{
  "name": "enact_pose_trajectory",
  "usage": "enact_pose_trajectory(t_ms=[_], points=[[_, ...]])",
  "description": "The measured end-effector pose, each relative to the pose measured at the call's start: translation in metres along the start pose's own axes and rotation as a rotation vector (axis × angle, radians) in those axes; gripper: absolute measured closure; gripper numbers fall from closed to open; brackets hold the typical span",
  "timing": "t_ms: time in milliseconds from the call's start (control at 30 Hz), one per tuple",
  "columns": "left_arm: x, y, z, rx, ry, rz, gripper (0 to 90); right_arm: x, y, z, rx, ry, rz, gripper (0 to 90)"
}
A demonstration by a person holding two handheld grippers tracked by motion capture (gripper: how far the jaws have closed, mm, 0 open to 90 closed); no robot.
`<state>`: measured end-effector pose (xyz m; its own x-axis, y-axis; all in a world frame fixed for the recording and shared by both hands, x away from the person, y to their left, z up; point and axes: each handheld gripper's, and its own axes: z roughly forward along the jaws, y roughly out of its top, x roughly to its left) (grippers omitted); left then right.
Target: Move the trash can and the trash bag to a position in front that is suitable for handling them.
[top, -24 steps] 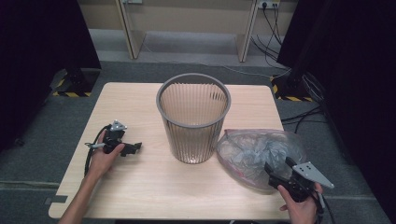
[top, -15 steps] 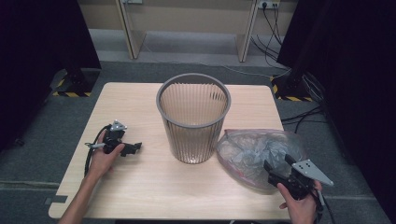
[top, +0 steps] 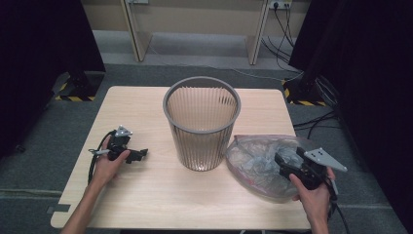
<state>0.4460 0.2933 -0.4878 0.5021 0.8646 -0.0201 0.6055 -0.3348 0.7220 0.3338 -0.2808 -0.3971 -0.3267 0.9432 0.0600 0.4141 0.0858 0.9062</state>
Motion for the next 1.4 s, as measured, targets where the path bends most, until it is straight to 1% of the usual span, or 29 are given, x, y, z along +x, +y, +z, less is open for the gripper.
enact_pose_trajectory(t_ms=[67, 133, 167, 267, 333, 367, 400, 433, 467, 500, 533, 600, 667, 767, 867, 1200, 1300, 1400], points=[[0.0, 0.0, 0.0, 0.001, 0.0, 0.001, 0.0, -0.001, 0.003, 0.011, 0.036, 0.006, 0.025, 15.2], [0.0, 0.0, 0.0, 0.001, 0.0, 0.001, 0.0, -0.001, 0.003, 0.024, 0.08, 0.004, 0.028, 14.6], [0.0, 0.0, 0.0, 0.001, 0.0, 0.001, 0.0, -0.001, 0.002, 0.031, 0.111, -0.003, 0.023, 14.7], [0.0, 0.0, 0.0, 0.001, 0.0, 0.001, 0.0, 0.0, -0.003, 0.049, 0.177, -0.025, 0.003, 14.7], [0.0, 0.0, 0.0, 0.001, 0.0, 0.001, 0.0, -0.001, -0.007, 0.062, 0.239, -0.06, -0.015, 14.7], [0.0, 0.0, 0.0, 0.0, 0.0, 0.001, 0.0, -0.001, -0.01, 0.068, 0.268, -0.079, -0.016, 14.7], [0.0, 0.0, 0.0, 0.001, 0.0, 0.001, 0.0, -0.002, -0.013, 0.075, 0.289, -0.09, -0.028, 14.7], [0.0, 0.0, 0.0, 0.001, 0.0, 0.001, 0.0, -0.002, -0.017, 0.081, 0.317, -0.098, -0.025, 14.7], [0.0, 0.0, 0.0, 0.001, 0.0, 0.001, 0.0, -0.002, -0.022, 0.087, 0.344, -0.098, -0.028, 14.6], [0.0, 0.0, 0.0, 0.001, 0.0, 0.001, 0.0, -0.002, -0.026, 0.092, 0.367, -0.088, -0.032, 13.8], [0.0, 0.0, 0.0, 0.001, 0.0, 0.001, 0.0, -0.002, -0.031, 0.096, 0.378, -0.077, -0.048, 12.0], [0.0, 0.0, 0.0, 0.001, 0.0, 0.001, 0.0, -0.001, -0.037, 0.101, 0.366, -0.083, -0.054, 11.2], [0.0, 0.0, 0.0, 0.001, 0.0, 0.001, 0.0, 0.0, -0.038, 0.103, 0.358, -0.093, -0.057, 11.2], [0.0, 0.0, 0.0, 0.001, 0.0, 0.001, 0.0, 0.0, -0.039, 0.105, 0.348, -0.099, -0.047, 11.2], [0.0, 0.0, 0.0, 0.0, 0.0, 0.0, 0.0, -0.002, -0.039, 0.108, 0.335, -0.102, -0.038, 11.2], [0.0, 0.0, 0.0, 0.0, 0.0, 0.001, 0.0, -0.006, -0.026, 0.136, 0.337, -0.123, -0.015, 10.3], [0.0, 0.0, 0.0, 0.0, 0.0, 0.001, 0.0, -0.01, -0.022, 0.144, 0.337, -0.114, -0.024, 10.1], [0.0, 0.0, 0.0, 0.0, 0.0, 0.0, 0.0, -0.014, -0.018, 0.152, 0.34, -0.107, -0.022, 9.9]])
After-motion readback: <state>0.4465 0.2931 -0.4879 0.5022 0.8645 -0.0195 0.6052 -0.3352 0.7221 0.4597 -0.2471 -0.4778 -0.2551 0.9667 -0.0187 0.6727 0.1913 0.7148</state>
